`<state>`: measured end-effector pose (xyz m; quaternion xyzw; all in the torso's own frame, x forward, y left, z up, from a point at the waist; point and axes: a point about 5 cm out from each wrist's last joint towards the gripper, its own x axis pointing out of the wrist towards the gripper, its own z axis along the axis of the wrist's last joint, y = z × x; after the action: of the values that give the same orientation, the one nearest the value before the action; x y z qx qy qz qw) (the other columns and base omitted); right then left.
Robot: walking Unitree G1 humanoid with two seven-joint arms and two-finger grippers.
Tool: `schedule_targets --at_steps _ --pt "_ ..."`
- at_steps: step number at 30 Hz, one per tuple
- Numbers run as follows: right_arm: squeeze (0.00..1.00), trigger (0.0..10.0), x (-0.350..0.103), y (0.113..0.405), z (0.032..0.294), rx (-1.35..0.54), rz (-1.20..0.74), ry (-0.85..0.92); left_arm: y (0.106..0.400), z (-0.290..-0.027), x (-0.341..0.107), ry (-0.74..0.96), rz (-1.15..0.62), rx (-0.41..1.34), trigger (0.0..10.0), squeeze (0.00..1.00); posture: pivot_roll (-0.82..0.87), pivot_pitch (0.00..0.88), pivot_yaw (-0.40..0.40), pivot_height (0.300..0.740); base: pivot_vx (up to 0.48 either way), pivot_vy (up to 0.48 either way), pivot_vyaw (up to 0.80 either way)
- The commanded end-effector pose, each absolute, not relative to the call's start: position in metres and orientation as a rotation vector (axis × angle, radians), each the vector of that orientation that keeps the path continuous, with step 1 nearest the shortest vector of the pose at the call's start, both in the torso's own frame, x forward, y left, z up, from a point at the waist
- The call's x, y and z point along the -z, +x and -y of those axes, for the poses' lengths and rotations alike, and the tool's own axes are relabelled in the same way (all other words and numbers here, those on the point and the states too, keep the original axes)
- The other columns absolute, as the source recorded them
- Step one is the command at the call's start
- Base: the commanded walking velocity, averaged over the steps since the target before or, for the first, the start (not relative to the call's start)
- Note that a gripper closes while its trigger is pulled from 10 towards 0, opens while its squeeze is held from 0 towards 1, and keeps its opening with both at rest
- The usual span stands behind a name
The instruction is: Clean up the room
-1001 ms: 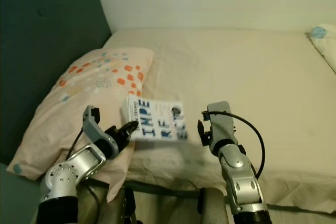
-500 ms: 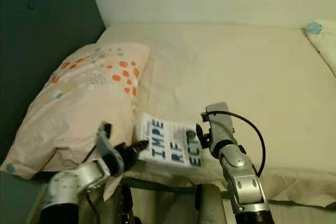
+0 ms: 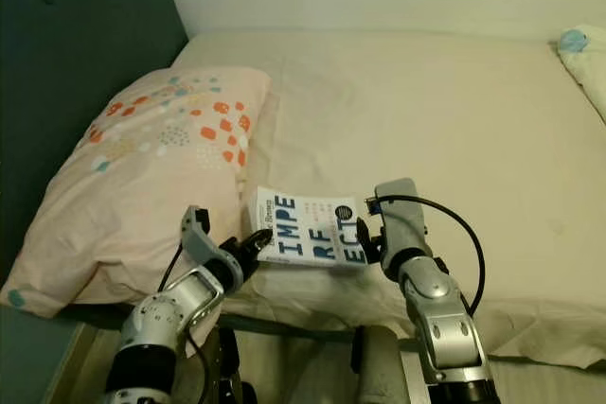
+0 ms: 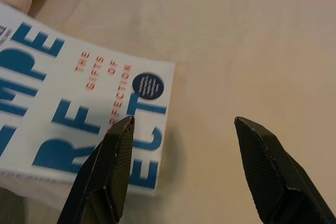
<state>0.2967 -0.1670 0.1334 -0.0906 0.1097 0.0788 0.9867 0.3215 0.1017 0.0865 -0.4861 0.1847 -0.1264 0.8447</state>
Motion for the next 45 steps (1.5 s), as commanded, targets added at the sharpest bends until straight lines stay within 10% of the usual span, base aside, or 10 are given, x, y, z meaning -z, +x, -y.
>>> schedule_targets --at_steps 1,16,31,32,34,35,37,38,40,45 --pt "0.0 10.0 -0.13 0.291 0.162 -0.201 -0.236 -0.18 0.32 -0.102 -0.078 -0.996 -0.398 0.253 10.0 0.0 -0.1 0.292 0.013 0.603 0.0 0.0 0.0" --pt "0.0 10.0 -0.097 0.221 0.157 -0.718 -0.702 -0.221 0.312 -0.087 -0.064 -0.84 -0.476 0.418 10.0 0.0 -0.11 0.284 0.015 0.603 0.0 0.0 0.0" --pt "0.0 10.0 -0.119 0.207 0.166 -0.834 -0.72 -0.305 0.307 -0.075 -0.056 -0.82 -0.503 0.469 10.0 0.0 -0.12 0.289 0.023 0.603 0.0 0.0 0.0" --pt "0.0 10.0 -0.119 0.207 0.165 -0.838 -0.727 -0.305 0.307 -0.074 -0.056 -0.826 -0.504 0.472 10.0 0.36 -0.12 0.29 0.02 0.603 0.0 0.0 0.0" --pt "0.0 10.0 -0.119 0.207 0.165 -0.838 -0.727 -0.305 0.307 -0.074 -0.056 -0.826 -0.504 0.472 10.0 0.36 -0.12 0.29 0.02 0.603 0.0 0.0 0.0" --pt "0.0 10.0 -0.119 0.206 0.165 -0.842 -0.732 -0.306 0.306 -0.073 -0.055 -0.824 -0.506 0.474 10.0 1.0 -0.12 0.29 0.019 0.603 0.0 0.0 0.0" --pt "0.0 10.0 -0.118 0.205 0.165 -0.85 -0.741 -0.323 0.306 -0.072 -0.055 -0.818 -0.509 0.476 10.0 1.0 -0.11 0.289 0.02 0.603 0.0 0.0 0.0" --pt "0.0 10.0 -0.118 0.204 0.165 -0.857 -0.747 -0.329 0.306 -0.071 -0.055 -0.818 -0.511 0.475 10.0 0.43 -0.11 0.29 0.02 0.603 0.0 0.0 0.0" --pt "0.0 10.0 -0.117 0.203 0.165 -0.864 -0.751 -0.333 0.306 -0.07 -0.056 -0.814 -0.51 0.473 10.0 0.0 -0.11 0.289 0.02 0.603 0.0 0.0 0.0" --pt "0.0 10.0 -0.116 0.203 0.164 -0.867 -0.749 -0.332 0.306 -0.071 -0.056 -0.797 -0.501 0.469 10.0 0.0 -0.11 0.287 0.023 0.603 0.0 0.0 0.0"
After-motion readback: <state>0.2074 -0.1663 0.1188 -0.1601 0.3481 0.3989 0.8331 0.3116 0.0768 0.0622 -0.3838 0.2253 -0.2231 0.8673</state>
